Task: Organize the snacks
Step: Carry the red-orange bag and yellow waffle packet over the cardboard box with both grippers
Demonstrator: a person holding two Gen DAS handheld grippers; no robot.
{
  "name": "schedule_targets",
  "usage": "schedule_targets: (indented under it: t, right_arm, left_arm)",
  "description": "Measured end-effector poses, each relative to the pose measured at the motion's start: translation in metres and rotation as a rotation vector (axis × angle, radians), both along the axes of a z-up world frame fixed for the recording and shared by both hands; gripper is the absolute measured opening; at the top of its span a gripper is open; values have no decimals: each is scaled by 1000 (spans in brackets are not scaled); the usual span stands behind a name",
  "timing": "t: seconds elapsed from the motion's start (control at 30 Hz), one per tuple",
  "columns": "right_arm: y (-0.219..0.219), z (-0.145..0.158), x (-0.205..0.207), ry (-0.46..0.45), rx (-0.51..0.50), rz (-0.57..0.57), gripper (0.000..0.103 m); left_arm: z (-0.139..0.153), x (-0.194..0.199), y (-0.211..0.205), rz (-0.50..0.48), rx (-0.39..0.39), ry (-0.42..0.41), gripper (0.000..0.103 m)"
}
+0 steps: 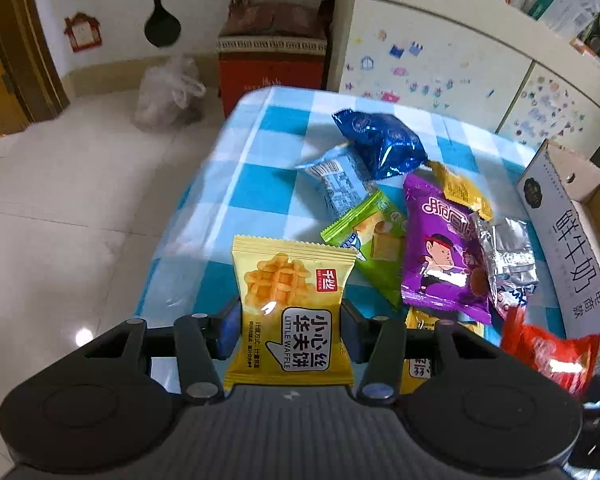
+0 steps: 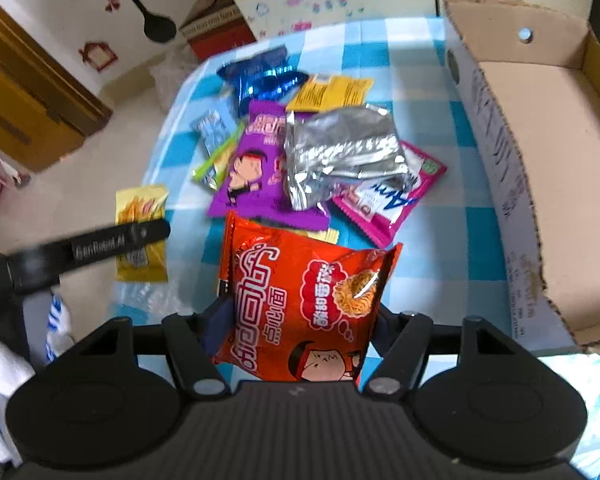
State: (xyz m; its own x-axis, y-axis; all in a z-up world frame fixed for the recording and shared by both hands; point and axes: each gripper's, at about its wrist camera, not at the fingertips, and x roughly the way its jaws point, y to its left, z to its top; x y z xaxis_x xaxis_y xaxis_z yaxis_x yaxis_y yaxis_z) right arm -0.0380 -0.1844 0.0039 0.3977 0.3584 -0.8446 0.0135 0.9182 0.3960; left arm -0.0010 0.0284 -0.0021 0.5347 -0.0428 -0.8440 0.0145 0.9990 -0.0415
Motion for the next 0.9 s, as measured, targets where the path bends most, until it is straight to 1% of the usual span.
schedule_targets:
  t: [0.33,0.53,0.63,0.73,0.9]
  right_arm:
    - [-16,18,-11,-89,25,-50,69]
    - [-22,27,-19,-136,49,-53,69]
    - [-29,29,-23,-141,65,-65,69]
    - [-37,34,-27,-167,71,-74,69]
    - [-57,40,-32,-192,100,-109,69]
  left_arm:
    - [-1,-38,4,61,-53,-11,56]
    - [11,-59,-13,36,-62,-27,56]
    - [23,-66,-25,19,-65,-56,56]
    - [35,-70,-38,-3,-62,-84,56]
    - [48,-76,-59,-40,-45,-116,56]
